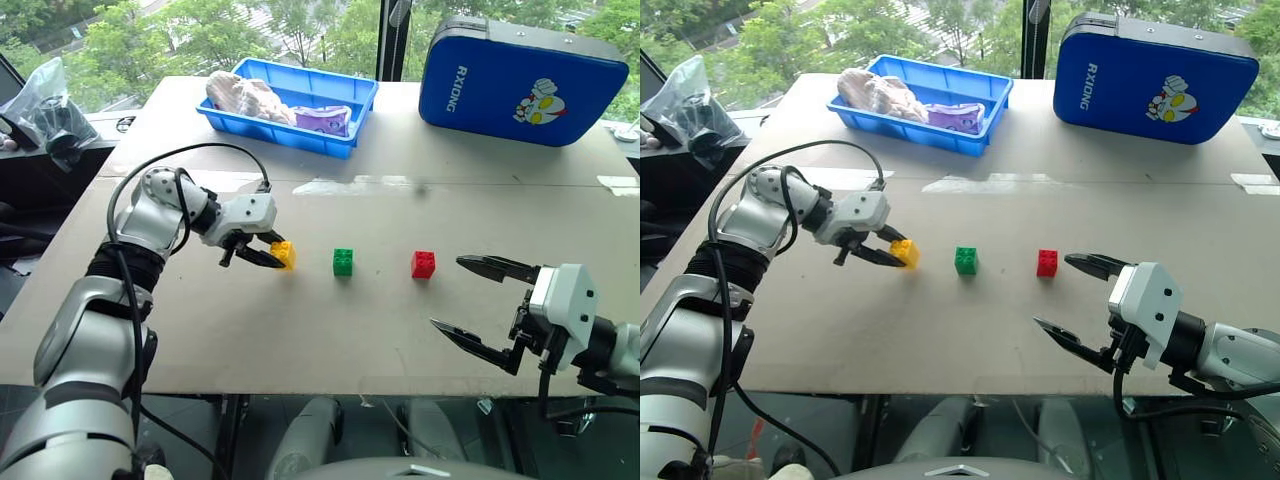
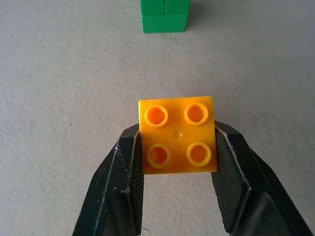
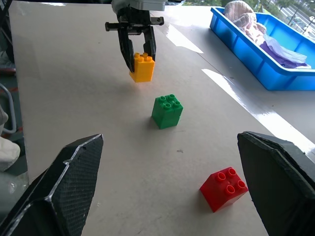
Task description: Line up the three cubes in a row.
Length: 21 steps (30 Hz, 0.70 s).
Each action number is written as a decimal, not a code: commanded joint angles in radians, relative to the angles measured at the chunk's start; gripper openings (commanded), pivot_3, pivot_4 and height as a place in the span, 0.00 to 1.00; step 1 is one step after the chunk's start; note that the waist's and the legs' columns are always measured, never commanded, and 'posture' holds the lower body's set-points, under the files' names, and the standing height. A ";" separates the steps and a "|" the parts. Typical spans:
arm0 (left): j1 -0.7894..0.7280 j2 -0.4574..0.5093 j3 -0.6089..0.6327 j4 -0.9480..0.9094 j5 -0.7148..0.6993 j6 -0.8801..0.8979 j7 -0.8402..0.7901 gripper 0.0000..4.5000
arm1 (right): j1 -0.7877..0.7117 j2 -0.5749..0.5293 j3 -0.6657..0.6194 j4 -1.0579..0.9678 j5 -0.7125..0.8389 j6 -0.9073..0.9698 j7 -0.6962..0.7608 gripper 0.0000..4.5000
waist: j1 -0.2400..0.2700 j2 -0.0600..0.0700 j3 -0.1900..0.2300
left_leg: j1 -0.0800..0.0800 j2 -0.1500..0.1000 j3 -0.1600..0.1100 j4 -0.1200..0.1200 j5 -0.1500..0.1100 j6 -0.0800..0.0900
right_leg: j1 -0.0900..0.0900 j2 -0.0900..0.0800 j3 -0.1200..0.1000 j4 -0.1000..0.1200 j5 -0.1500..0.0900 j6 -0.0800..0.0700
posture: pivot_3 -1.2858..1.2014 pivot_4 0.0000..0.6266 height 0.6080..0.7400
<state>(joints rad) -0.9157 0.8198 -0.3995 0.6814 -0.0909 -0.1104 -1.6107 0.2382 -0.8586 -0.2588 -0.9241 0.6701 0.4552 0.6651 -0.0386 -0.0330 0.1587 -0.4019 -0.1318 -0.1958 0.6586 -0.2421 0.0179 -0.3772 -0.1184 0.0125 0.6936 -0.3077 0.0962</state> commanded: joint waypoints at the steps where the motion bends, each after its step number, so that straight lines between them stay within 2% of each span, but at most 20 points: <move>1: 0.014 0.018 0.028 -0.022 -0.002 0.003 -0.004 0.28 | -0.005 0.003 -0.023 -0.010 -0.006 -0.009 0.009 1.00 | -0.001 0.000 0.000 | 0.000 0.000 0.000 0.000 0.000 0.000 | 0.000 0.000 0.000 0.000 0.000 0.000 | 0.52 0.24 1.00; 19: 0.018 -0.031 0.070 0.027 0.092 -0.035 0.034 0.28 | -0.001 0.006 -0.043 -0.014 -0.007 -0.005 0.024 1.00 | 0.000 0.000 0.000 | 0.000 0.000 0.000 0.000 0.000 0.000 | 0.000 0.000 0.000 0.000 0.000 0.000 | 0.52 0.24 1.00; 21: 0.018 -0.033 0.072 0.025 0.094 -0.033 0.033 0.52 | 0.002 0.006 -0.048 -0.016 -0.005 -0.004 0.024 1.00 | 0.001 0.000 0.000 | 0.000 0.000 0.000 0.000 0.000 0.000 | 0.000 0.000 0.000 0.000 0.000 0.000 | 0.52 0.24 1.00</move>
<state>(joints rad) -0.8924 0.7879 -0.3546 0.7073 0.0006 -0.1425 -1.5751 0.2394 -0.8567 -0.2727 -0.9149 0.6584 0.4553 0.6887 -0.0379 -0.0330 0.1587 -0.4018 -0.1318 -0.1957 0.6585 -0.2422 0.0180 -0.3772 -0.1185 0.0125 0.6934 -0.3077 0.0962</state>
